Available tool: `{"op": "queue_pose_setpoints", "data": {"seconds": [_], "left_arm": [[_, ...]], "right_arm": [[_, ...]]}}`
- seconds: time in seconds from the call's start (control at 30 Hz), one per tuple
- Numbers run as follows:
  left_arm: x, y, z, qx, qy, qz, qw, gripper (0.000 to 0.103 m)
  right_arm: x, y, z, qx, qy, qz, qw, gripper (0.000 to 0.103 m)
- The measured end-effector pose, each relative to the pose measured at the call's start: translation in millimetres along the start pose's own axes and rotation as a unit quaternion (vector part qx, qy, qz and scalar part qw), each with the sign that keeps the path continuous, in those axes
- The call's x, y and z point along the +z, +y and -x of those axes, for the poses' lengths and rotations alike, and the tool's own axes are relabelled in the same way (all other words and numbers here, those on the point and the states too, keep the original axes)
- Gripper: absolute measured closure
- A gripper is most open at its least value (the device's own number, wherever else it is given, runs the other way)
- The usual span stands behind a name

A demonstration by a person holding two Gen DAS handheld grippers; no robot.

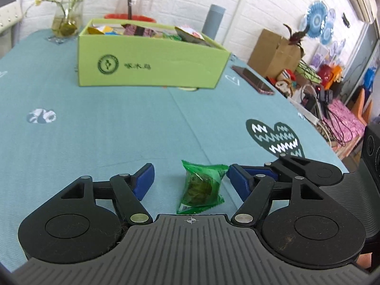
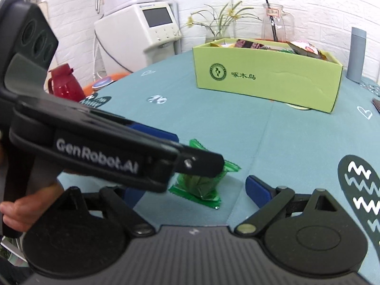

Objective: Organize snacks
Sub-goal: 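Grasp the small green candy packet with the left tool, then carry the green candy packet into the green box and release it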

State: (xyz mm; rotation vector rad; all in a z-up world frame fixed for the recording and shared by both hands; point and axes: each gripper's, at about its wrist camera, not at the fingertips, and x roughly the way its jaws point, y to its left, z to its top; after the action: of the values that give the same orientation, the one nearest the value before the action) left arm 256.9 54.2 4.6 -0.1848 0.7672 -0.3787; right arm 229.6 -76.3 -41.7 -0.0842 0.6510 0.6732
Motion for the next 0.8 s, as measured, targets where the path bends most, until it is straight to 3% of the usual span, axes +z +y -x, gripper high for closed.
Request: {"op": "queue_pose_setpoints", "data": {"seconds": [0.03,0.07,0.13,0.17,0.33,0.47,0.57,0.7,0.8], "left_arm": [[-1,0,-3,-0.004,0.005,0.000,1.0000,0.048],[-3,-1,-6,-0.008,0.012,-0.001,0.9999,0.052],[-7,-2,-14,-0.016,0.028,-0.009,0.9994,0.089],[-6,-1,-15,-0.013,0.027,-0.009,0.9995,0.097],[34,8,-4,-0.034,-0.013,0.017,0.9992,0.098],[95,8,-10,-0.019,-0.051,0.004,0.9985,0.098],[148,17,-26,-0.006,-0.070,0.000,0.9975,0.097],[212,36,-68,0.010,-0.069,0.005,0.9976,0.097],[237,49,-109,0.028,-0.047,0.001,0.9985,0.097]], "right_arm": [[0,2,-1,-0.004,-0.001,0.005,1.000,0.011],[-1,4,-3,-0.009,0.000,0.013,1.000,0.027],[1,6,-7,-0.008,0.003,0.030,0.999,0.041],[5,7,-7,-0.009,0.006,0.036,0.999,0.042],[48,-9,-2,-0.008,-0.038,0.052,0.998,0.046],[99,-23,-17,-0.037,-0.079,0.095,0.992,0.038],[149,-52,-39,-0.043,-0.100,0.094,0.990,0.037],[203,-92,-82,-0.053,-0.096,0.088,0.990,0.037],[222,-120,-119,-0.059,-0.065,0.070,0.994,0.037]]}}
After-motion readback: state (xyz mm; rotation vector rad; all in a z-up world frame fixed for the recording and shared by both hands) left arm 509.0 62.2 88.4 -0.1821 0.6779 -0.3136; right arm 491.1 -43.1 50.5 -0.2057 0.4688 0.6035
